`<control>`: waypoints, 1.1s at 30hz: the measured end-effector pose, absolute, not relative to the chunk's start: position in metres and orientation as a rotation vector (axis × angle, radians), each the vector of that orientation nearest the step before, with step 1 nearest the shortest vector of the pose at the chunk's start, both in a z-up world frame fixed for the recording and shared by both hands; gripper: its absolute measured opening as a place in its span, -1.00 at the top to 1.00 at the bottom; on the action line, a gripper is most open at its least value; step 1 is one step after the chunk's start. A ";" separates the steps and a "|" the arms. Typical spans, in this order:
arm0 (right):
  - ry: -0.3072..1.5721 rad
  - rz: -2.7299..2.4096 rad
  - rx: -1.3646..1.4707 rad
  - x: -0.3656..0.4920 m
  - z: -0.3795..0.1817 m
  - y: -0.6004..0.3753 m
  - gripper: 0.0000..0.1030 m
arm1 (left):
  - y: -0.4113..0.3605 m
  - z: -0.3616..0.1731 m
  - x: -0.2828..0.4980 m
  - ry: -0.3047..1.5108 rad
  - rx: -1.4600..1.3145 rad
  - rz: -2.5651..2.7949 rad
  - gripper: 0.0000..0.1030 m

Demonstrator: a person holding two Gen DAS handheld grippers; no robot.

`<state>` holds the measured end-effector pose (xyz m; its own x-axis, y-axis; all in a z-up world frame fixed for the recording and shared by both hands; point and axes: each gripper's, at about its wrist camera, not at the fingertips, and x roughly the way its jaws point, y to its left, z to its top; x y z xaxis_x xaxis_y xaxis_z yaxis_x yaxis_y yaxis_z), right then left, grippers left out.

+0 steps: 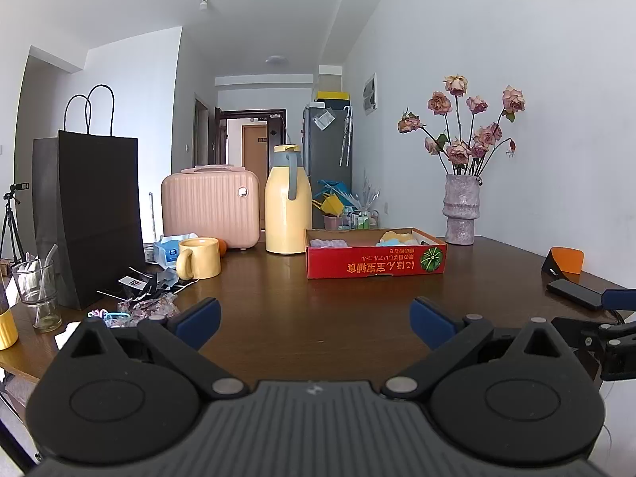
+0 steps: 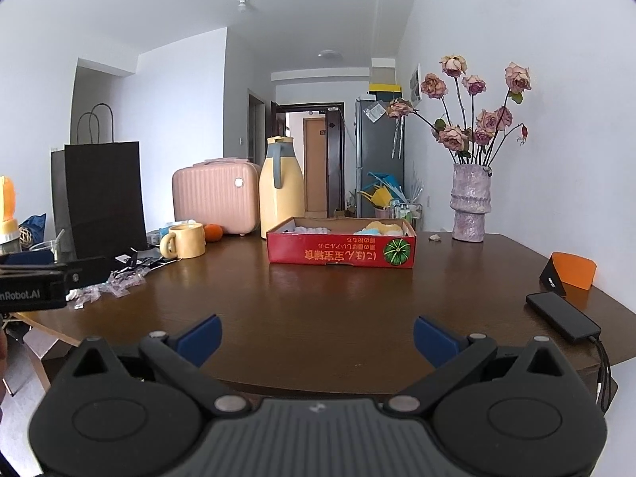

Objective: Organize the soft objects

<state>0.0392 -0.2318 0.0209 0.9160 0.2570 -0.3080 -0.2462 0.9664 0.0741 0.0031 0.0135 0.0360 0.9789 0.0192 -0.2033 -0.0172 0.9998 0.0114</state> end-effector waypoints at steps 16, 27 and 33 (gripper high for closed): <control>0.325 0.253 0.040 0.040 0.019 -0.233 -1.00 | 0.014 0.035 0.001 0.197 0.018 0.017 -1.00; 0.314 0.234 0.035 0.039 0.019 -0.233 -1.00 | 0.014 0.034 0.001 0.195 0.021 0.017 -1.00; 0.313 0.237 0.037 0.038 0.019 -0.233 -1.00 | 0.015 0.034 0.001 0.198 0.021 0.015 -1.00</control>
<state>0.0380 -0.2332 0.0186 0.9239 0.2369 -0.3004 -0.2253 0.9715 0.0731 0.0011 0.0147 0.0339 0.9804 0.0173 -0.1961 -0.0132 0.9997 0.0222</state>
